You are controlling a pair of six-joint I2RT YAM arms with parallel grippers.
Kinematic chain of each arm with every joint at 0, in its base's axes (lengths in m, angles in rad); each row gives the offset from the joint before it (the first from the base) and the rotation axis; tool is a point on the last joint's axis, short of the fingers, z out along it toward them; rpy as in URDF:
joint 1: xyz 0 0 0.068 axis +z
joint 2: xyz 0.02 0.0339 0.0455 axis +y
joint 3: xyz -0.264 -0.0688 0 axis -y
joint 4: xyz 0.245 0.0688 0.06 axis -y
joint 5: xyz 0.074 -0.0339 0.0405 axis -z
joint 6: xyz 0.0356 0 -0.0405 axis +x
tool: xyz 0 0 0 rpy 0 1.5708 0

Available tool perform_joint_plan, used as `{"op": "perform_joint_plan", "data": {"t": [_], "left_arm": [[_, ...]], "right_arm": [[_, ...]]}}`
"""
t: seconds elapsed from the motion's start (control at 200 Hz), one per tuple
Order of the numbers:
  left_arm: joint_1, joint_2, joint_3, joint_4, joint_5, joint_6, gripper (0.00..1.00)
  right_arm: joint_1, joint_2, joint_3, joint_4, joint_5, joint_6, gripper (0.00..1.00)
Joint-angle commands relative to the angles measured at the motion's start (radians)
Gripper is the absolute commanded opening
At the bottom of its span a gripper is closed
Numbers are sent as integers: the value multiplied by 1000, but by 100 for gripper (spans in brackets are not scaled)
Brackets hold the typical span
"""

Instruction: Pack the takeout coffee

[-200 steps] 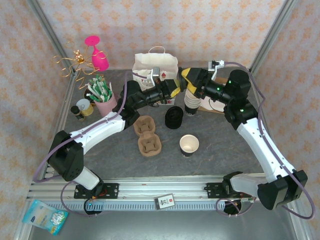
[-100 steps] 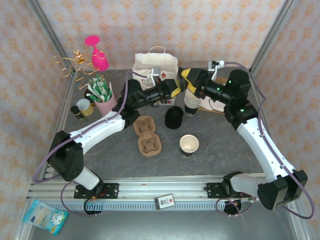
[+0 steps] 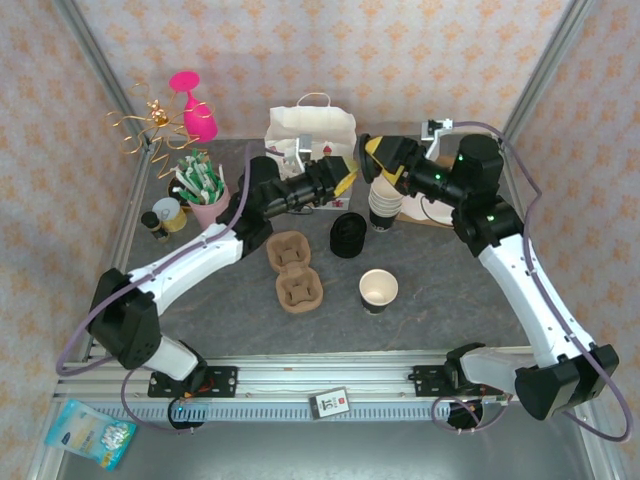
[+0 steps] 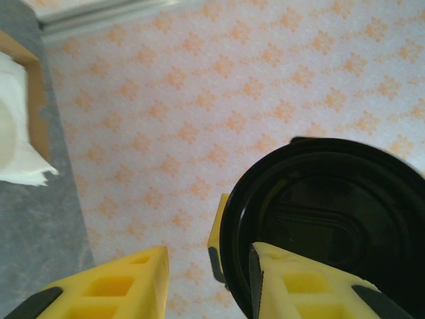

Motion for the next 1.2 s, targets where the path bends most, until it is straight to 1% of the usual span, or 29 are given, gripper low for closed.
{"op": "perform_joint_plan", "data": {"t": [0.0, 0.09, 0.255, 0.41, 0.556, 0.636, 0.706, 0.896, 0.986, 1.196], "left_arm": [[23, -93, -27, -168, -92, 150, 37], [33, -148, -46, -306, -171, 247, 37], [34, -235, -103, -453, -254, 374, 37], [34, -299, -153, -551, -300, 491, 36], [33, -337, -196, -643, -360, 586, 36], [30, -353, -224, -671, -377, 626, 36], [24, -361, -243, -694, -384, 655, 36], [15, -388, -298, -711, -426, 665, 36], [14, -405, -320, -691, -436, 655, 36], [14, -431, -332, -707, -473, 655, 36]], "right_arm": [[15, -12, 52, -181, 114, -137, 72], [42, 0, 78, -317, 200, -206, 72], [103, 7, 97, -552, 386, -296, 72], [182, -19, 50, -705, 546, -311, 72], [281, -42, -28, -819, 666, -268, 72], [330, -65, -90, -855, 723, -228, 72], [366, -77, -145, -875, 749, -203, 72], [460, -86, -253, -861, 798, -125, 71], [487, -68, -251, -833, 804, -116, 71], [557, 5, -220, -843, 895, -100, 72]]}}
